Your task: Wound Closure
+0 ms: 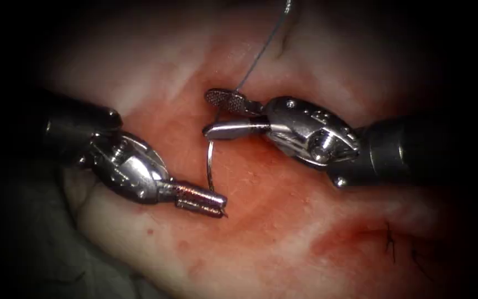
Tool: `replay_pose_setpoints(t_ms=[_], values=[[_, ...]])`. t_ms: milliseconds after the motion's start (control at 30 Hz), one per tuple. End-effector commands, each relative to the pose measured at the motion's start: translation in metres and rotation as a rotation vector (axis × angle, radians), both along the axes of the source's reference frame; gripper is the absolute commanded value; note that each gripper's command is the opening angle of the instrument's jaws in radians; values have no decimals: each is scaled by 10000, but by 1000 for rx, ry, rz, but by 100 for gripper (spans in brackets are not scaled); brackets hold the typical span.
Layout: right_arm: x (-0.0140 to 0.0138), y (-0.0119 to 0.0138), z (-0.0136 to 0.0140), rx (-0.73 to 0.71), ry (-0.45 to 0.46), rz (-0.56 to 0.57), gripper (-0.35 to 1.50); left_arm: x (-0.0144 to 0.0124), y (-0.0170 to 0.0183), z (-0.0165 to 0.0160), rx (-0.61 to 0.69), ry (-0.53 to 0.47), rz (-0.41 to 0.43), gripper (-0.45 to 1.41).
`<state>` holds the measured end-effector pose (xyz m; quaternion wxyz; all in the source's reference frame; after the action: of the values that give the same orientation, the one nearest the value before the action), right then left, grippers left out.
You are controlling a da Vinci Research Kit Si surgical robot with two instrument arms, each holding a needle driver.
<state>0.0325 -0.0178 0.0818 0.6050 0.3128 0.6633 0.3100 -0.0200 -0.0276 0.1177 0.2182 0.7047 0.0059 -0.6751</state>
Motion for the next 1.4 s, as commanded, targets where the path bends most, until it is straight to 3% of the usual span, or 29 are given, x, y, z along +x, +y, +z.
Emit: replay_pose_setpoints(t_ms=[33,333,400,433,467,533,900,1000,1033,1100,1167,1267,1400], values=[[6,-6,4,1,1,-1,61,-5,-5,5,2,-2,2,-45],[9,-9,5,22,4,-7,56,-5,-5,5,1,-1,1,-45],[10,-10,4,22,7,-12,47,-5,-5,5,1,-2,2,-45],[10,-10,4,22,9,-13,41,-5,-5,5,2,-4,0,-45],[10,-10,4,22,10,-15,20,-6,-5,5,2,-5,1,-45],[10,-10,4,22,14,-20,-35,-6,-6,4,1,-5,1,-45],[7,-12,3,49,33,-51,-35,-7,-5,1,46,15,-1,-45],[3,-10,2,53,28,-38,-35,-6,-3,-2,162,54,-2,34],[1,-9,1,55,21,-32,-35,-6,-2,-4,213,74,-7,71],[-3,-5,1,48,-11,-16,-35,-7,-2,-7,259,96,-13,101],[-10,0,0,-28,-69,1,-35,-7,0,-12,300,119,-30,116],[-14,4,-1,-77,-116,17,-35,-8,-1,-15,300,127,-33,119],[-26,19,-7,-243,-261,55,-35,-8,-1,-18,331,155,-54,121]])
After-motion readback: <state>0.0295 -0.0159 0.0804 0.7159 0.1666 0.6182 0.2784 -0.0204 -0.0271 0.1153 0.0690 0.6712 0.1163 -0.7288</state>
